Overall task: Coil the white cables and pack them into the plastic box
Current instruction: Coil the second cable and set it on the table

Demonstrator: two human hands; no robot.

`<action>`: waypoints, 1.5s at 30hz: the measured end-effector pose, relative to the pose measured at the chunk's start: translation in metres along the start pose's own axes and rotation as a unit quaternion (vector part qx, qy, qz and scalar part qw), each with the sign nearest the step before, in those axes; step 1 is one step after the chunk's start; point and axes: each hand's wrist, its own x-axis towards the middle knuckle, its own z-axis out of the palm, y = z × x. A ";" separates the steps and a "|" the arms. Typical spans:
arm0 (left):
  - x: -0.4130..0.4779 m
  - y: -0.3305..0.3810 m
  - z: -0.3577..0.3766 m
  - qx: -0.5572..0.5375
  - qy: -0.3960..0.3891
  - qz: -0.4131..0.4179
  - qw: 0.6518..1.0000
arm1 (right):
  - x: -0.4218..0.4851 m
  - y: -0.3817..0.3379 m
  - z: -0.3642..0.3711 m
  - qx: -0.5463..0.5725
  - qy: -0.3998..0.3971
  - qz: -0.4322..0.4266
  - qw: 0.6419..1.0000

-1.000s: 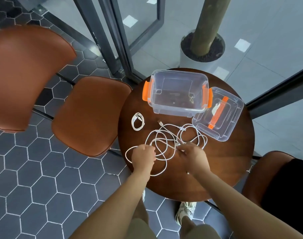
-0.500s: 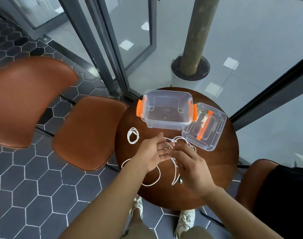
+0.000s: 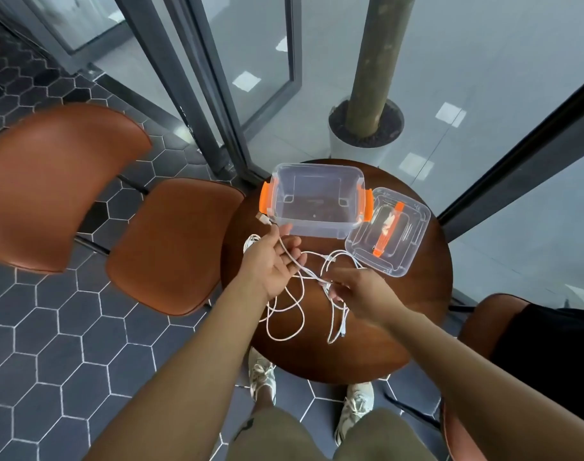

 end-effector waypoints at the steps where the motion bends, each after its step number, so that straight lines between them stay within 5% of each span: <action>1: 0.000 0.001 -0.001 -0.001 -0.004 0.003 1.000 | -0.002 0.002 -0.001 0.025 -0.032 0.010 0.999; 8: -0.020 -0.004 -0.005 0.016 -0.092 0.002 0.996 | -0.016 0.020 -0.005 0.168 -0.131 0.077 0.974; 14: -0.053 -0.014 -0.012 0.116 -0.160 0.002 0.980 | -0.016 0.041 -0.025 0.113 -0.215 0.088 0.966; 19: -0.075 -0.023 -0.009 0.286 -0.167 0.014 0.944 | 0.003 0.018 -0.051 0.089 -0.152 0.126 0.976; 24: -0.085 -0.017 -0.016 0.346 -0.200 -0.036 0.916 | 0.025 -0.044 -0.076 0.232 -0.087 0.146 0.958; 28: -0.080 -0.012 -0.024 0.392 -0.137 -0.001 0.910 | 0.028 -0.089 -0.080 0.210 -0.075 0.120 0.967; 31: -0.076 -0.009 -0.034 0.332 -0.099 0.030 0.938 | 0.021 -0.111 -0.070 0.140 -0.041 0.095 0.985; 35: -0.079 -0.004 -0.040 0.100 -0.094 0.020 0.990 | 0.000 -0.123 -0.042 0.068 0.009 0.043 0.997; 40: -0.089 0.011 -0.042 -0.085 -0.123 0.029 0.988 | -0.021 -0.117 -0.009 0.049 0.083 -0.030 0.995; 45: -0.097 0.019 -0.038 -0.141 -0.121 0.068 0.980 | -0.031 -0.101 0.001 0.008 0.046 -0.102 0.994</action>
